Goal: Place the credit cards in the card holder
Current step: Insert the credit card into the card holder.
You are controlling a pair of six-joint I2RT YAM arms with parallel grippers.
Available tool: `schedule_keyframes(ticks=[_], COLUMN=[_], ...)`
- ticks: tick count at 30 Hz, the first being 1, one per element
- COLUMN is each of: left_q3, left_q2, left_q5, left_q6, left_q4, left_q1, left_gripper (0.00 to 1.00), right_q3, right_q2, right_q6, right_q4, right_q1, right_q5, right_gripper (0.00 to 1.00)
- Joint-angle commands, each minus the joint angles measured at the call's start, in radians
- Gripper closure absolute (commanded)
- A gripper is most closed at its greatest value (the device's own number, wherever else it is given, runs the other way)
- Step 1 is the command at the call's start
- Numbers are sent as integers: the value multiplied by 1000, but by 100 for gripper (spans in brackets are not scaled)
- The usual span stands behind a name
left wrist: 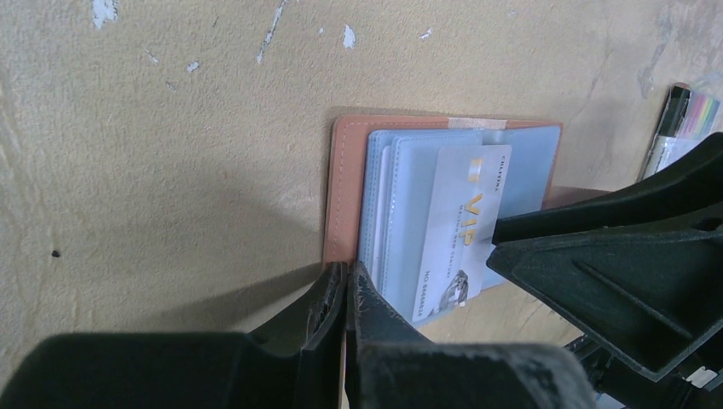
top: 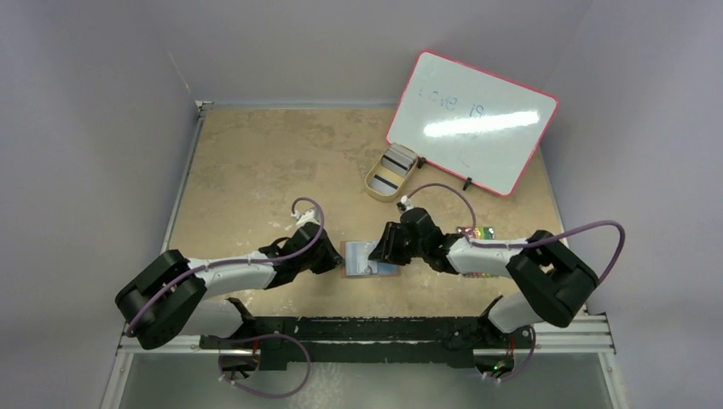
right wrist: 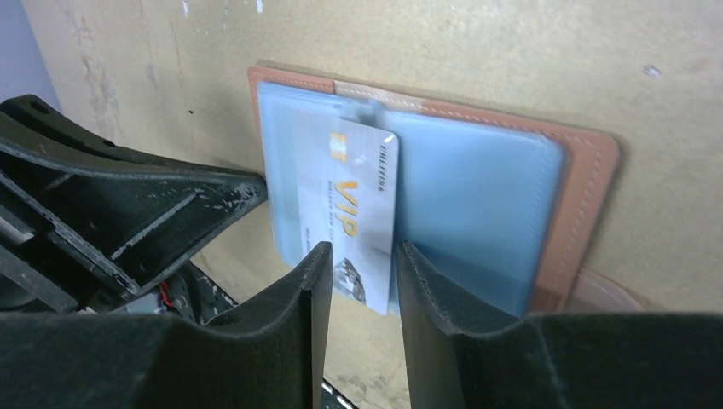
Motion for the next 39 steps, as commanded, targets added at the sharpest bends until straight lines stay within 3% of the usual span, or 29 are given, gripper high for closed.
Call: schedule_keyframes(ticks=[1, 8, 15, 25, 34, 39], left_q3=[1, 6, 27, 154, 317, 391], left_q2=[8, 9, -14, -186, -314, -348], left_q5=[4, 11, 10, -76, -174, -217], left_q6=[3, 11, 20, 89, 228, 303], left_q4=[17, 25, -7, -235, -455, -543], left_q1=[-9, -10, -10, -10, -10, -9], left_gripper=[99, 99, 97, 66, 38, 32], right_q3=[69, 141, 160, 265, 521, 643], right_q2=[56, 114, 59, -128, -83, 10], right_q6=[-32, -40, -79, -260, -644, -829], right_q4=[35, 17, -110, -322, -507, -502], right_q1=[27, 96, 98, 77, -104, -162], right_q5=[-14, -15, 23, 134, 343, 468], right_gripper=[64, 72, 69, 54, 49, 48])
